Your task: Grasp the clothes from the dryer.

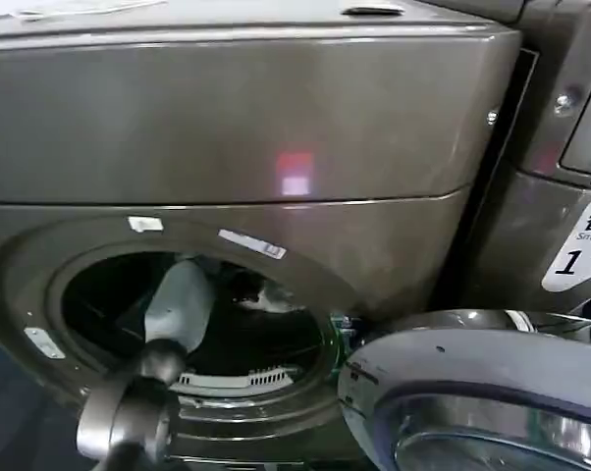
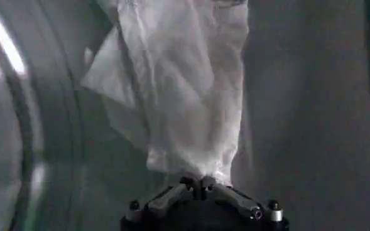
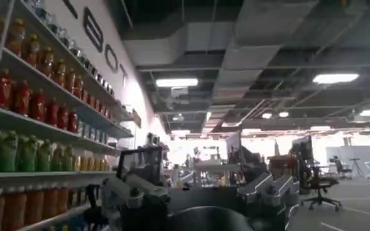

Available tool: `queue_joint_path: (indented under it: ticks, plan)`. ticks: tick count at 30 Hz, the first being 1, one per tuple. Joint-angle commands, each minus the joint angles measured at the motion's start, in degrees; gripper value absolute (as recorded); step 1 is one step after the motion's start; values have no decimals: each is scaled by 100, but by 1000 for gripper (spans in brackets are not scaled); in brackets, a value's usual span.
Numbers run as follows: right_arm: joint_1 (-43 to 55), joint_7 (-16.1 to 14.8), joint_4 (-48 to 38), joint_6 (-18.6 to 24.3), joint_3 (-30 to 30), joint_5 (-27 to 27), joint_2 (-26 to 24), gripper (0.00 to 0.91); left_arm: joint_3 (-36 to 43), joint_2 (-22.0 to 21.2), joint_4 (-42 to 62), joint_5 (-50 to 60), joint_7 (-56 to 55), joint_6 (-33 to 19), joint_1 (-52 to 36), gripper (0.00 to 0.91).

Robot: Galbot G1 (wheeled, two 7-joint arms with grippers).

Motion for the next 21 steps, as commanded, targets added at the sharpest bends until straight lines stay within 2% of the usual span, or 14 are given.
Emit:
queue_joint_path:
  ticks: [1, 5, 11, 16, 21]
  plan:
    - [6, -4, 0, 132, -44, -90, -4, 907, -110, -87, -2113, -2227, -2586, 1203, 1000, 0]
    - [8, 2, -74, 144, -12, -85, -58, 907, -131, -217, -2961, -3017, -3921, 1668, 1796, 0]
    - [-7, 37, -78, 119, 56, -80, -134, 907, -75, -377, -3207, -4220, -5384, 2023, 2210, 0]
    - [-113, 132, -158, 105, 161, -79, -171, 907, -118, -506, -3052, -4654, -6061, 2073, 2160, 0]
    - [-182, 271, -208, 8, 299, -74, -184, 907, -131, -537, -2887, -4751, -6231, 1996, 2023, 0]
